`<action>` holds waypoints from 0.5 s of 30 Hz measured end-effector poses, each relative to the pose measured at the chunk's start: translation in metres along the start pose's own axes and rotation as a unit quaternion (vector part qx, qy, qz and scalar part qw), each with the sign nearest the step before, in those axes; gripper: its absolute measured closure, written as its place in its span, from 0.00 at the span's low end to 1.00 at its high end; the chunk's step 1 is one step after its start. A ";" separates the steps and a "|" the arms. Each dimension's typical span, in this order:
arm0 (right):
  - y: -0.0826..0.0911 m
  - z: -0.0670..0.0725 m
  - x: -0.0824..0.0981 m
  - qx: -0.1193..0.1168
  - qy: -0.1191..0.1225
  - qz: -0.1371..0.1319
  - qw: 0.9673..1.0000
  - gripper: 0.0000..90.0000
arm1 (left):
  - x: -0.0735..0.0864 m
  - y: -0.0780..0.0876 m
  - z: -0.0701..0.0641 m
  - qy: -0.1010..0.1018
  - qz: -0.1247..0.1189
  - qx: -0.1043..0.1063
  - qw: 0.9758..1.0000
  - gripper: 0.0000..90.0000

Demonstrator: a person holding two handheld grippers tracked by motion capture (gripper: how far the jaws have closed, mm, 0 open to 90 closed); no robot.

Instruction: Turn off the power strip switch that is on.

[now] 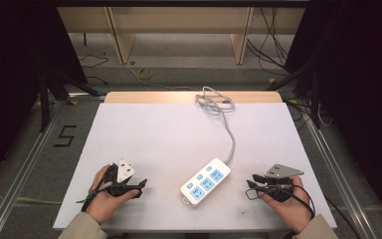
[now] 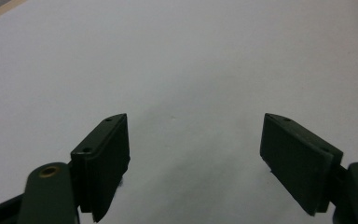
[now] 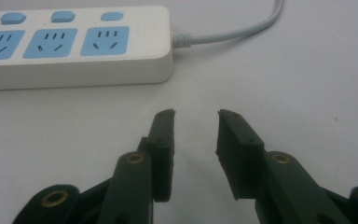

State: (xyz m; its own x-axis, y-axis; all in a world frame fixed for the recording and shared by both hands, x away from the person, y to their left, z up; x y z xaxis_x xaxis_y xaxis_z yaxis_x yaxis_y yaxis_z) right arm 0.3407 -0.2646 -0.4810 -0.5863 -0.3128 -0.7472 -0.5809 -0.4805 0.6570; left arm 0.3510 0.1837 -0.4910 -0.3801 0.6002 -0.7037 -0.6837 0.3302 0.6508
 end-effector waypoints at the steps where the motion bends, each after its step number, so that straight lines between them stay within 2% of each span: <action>1: 0.000 0.000 0.000 0.000 0.000 0.000 1.000 0.73 | 0.000 0.000 0.000 0.000 0.000 0.000 1.000 0.27; 8: 0.000 0.001 -0.001 -0.001 0.001 0.000 1.000 0.75 | -0.001 0.000 0.000 -0.001 0.000 0.000 1.000 0.27; 12: 0.004 0.002 -0.002 -0.001 0.012 0.013 1.000 0.93 | 0.000 0.000 0.000 -0.003 0.001 0.000 1.000 0.27; 15: 0.005 0.002 -0.004 0.000 0.019 0.019 1.000 1.00 | 0.000 0.000 0.000 -0.002 0.001 -0.001 1.000 0.28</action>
State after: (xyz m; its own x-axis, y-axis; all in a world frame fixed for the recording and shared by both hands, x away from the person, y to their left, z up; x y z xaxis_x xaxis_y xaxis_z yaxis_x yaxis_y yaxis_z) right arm 0.3394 -0.2643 -0.4746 -0.5866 -0.3609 -0.7250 -0.5589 -0.4674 0.6849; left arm 0.3507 0.1837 -0.4908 -0.3792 0.6035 -0.7014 -0.6835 0.3282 0.6520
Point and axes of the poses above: each handheld gripper's, and its own axes: y roughly backward along the jaws, x roughly out of its underside, z roughly to its left, the point moved 2 cm from there along -y, roughly forward along the jaws, and after that the axes turned 8 degrees about -y, right-handed, at the moved point
